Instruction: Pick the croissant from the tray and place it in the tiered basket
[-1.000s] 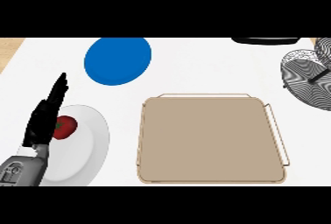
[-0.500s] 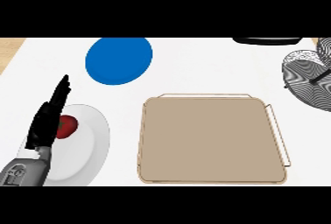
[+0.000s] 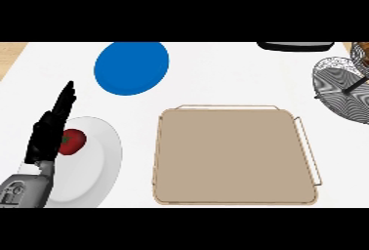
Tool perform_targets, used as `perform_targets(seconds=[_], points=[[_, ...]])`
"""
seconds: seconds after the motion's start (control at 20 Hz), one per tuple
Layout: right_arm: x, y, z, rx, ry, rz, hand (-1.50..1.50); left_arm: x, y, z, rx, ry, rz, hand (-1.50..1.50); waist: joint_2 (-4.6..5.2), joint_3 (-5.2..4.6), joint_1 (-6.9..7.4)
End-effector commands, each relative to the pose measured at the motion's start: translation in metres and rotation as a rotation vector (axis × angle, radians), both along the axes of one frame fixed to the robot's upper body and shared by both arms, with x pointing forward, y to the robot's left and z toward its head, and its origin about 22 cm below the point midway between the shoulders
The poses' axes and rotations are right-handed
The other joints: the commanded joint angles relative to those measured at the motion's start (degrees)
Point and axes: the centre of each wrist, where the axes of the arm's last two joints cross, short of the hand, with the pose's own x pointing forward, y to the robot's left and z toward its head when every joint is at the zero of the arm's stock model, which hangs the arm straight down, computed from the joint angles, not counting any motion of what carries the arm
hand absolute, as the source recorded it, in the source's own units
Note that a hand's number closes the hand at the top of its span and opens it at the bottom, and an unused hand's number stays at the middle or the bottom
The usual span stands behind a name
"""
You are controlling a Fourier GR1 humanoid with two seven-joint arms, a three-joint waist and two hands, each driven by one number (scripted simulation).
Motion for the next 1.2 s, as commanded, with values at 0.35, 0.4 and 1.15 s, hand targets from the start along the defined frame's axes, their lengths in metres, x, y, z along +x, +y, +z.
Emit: perform_targets(seconds=[0.35,0.4,1.15], points=[[-0.011,-0.029,-0.013,0.289,-0.179,-0.047,-1.50,0.007,0.000,0.017,0.006,-0.001,-0.003,0.00,0.59,0.67,0.04],[-0.016,-0.036,0.014,0.309,-0.209,-0.058,-1.50,-0.002,-0.002,0.002,0.003,-0.011,0.005,0.00,0.47,0.62,-0.09],[-0.138,-0.147,0.046,0.500,-0.127,-0.254,-1.50,-0.003,0.005,0.004,0.004,-0.002,0.003,0.00,0.76,0.82,-0.28]])
